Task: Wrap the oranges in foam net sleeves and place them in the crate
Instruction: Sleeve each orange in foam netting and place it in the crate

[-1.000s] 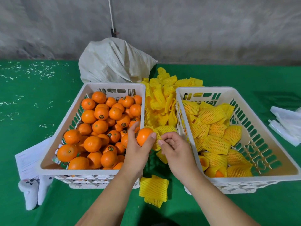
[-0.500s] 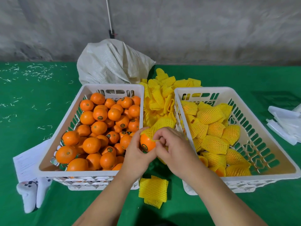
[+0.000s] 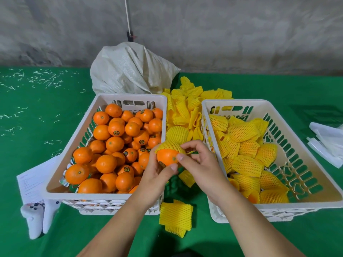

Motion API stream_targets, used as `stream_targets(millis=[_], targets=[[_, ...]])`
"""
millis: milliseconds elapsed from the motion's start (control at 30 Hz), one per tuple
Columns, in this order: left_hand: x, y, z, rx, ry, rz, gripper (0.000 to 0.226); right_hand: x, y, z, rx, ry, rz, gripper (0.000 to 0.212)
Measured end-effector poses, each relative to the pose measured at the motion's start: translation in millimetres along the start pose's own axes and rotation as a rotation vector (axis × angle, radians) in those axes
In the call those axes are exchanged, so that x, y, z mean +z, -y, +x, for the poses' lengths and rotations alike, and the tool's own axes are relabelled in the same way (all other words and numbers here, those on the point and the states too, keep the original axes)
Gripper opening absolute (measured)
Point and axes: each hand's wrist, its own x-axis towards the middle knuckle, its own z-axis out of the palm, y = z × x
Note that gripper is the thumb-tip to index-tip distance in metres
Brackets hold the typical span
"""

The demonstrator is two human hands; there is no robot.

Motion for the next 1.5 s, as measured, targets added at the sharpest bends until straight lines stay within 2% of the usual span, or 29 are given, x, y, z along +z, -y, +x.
stream_targets(millis=[100,300,433,500,567,667,767,933,1000,1100,1233,1367,1433,1500], targets=[[-1.3,4.2,2.6,0.035,0.011,0.000,0.070,-3.9,2.4,2.7,-0.008,0.036,0.036,0.037],[-1.7,6.2,5.9,0.039,-0.075,0.012,0.071,-8.7,0.2,3.8,-0.261,-0.170,-0.372,0.016],[4.2,4.7,5.8,0.105,-0.220,-0.046,0.062,4.0,3.7,-5.9,-0.496,-0.078,-0.564,0.017],[5.3,4.0,6.2,0.105,-0.274,-0.033,0.059,14.3,-1.1,-9.0,-0.518,-0.057,-0.568,0.016],[4.2,2.7,5.3,0.063,-0.256,-0.050,0.060,19.3,-6.2,-9.9,-0.477,-0.078,-0.541,0.021],[-2.0,1.6,3.7,0.000,-0.075,-0.155,0.062,16.7,-9.8,-9.0,-0.380,-0.076,-0.450,0.043],[-6.5,4.9,3.3,-0.017,0.013,-0.118,0.070,6.3,-10.4,-6.0,-0.402,-0.103,-0.498,0.046],[-1.5,9.0,6.0,0.083,-0.124,0.026,0.068,-6.5,-12.3,-3.9,-0.626,-0.269,-0.697,0.023],[0.4,10.7,5.9,0.142,-0.202,0.075,0.066,4.5,-11.9,-8.4,-0.667,-0.274,-0.703,0.022],[0.4,9.1,4.3,0.173,-0.293,0.067,0.059,20.3,-16.3,-12.0,-0.537,-0.192,-0.576,0.022],[-0.3,5.6,1.2,0.142,-0.233,0.028,0.055,18.0,-24.1,-6.9,-0.285,-0.141,-0.419,0.049],[1.1,5.3,1.8,0.147,-0.115,0.161,0.078,9.1,-21.9,-3.1,-0.352,-0.229,-0.451,0.046],[0.3,5.3,3.8,0.156,-0.100,0.183,0.076,3.9,-20.5,-1.8,-0.356,-0.249,-0.478,0.043],[1.9,4.0,4.2,0.172,-0.151,0.152,0.067,2.9,-21.4,-5.0,-0.367,-0.267,-0.480,0.035]])
